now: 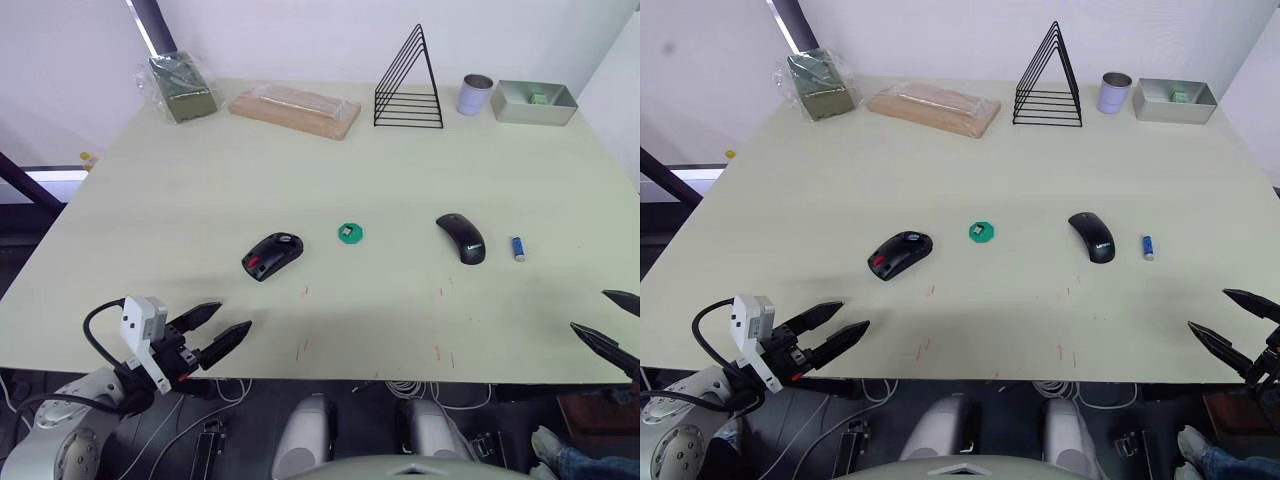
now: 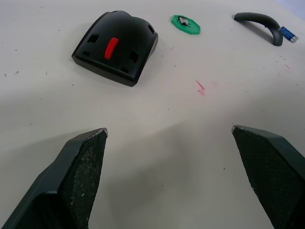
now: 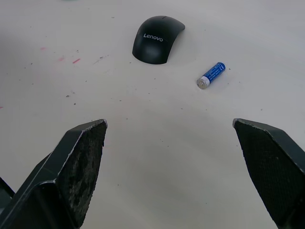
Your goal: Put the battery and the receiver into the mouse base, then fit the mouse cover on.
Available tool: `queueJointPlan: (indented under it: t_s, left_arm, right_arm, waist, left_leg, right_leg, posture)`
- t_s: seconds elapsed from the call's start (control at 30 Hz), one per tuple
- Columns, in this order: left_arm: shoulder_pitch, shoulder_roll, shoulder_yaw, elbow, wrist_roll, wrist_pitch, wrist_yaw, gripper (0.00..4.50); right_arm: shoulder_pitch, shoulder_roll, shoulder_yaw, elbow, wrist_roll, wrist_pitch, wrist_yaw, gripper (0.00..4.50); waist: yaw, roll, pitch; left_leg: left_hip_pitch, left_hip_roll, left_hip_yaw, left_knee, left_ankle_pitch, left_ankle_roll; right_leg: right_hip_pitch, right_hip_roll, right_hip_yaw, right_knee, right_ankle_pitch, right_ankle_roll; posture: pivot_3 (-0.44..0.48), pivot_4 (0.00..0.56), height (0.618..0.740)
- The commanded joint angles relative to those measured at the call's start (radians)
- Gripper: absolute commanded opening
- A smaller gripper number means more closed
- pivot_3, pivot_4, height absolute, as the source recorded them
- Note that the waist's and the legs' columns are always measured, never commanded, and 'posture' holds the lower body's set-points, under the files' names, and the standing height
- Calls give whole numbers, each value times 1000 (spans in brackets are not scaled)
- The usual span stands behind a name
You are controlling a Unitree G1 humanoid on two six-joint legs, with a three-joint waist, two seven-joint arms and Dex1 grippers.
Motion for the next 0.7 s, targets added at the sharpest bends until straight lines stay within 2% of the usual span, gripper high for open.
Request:
queueJointPlan:
  t_s: [0.03,0.2,0.43,0.7]
  left_arm:
    - [-2,11,21,-6,-2,-16,-19,4441]
    - [-27,26,38,-12,-16,-8,-25,4441]
    - [-106,67,47,-27,-53,36,-17,4441]
    - [-232,137,37,0,-49,81,-11,4441]
  right_arm:
    - [-6,0,-23,-18,14,-13,5,4450]
    - [-67,7,14,-51,42,10,-2,4450]
    - [-206,2,134,-171,79,96,-52,4450]
    - [-278,-20,222,-278,142,155,-8,4450]
  waist:
    - [0,0,0]
    - [0,0,0]
    - [0,1,0]
    - [3,0,0]
  left_leg:
    - [0,0,0,0,0,0]
    - [0,0,0,0,0,0]
    - [0,0,0,0,0,0]
    - [-1,0,-1,0,0,0]
  right_leg:
    - [0,0,0,0,0,0]
    - [0,0,0,0,0,0]
    - [0,1,0,0,1,-1]
    - [1,2,-2,-1,1,0]
  posture:
    - [0,150,740]
    - [0,150,740]
    - [0,150,740]
    - [0,150,740]
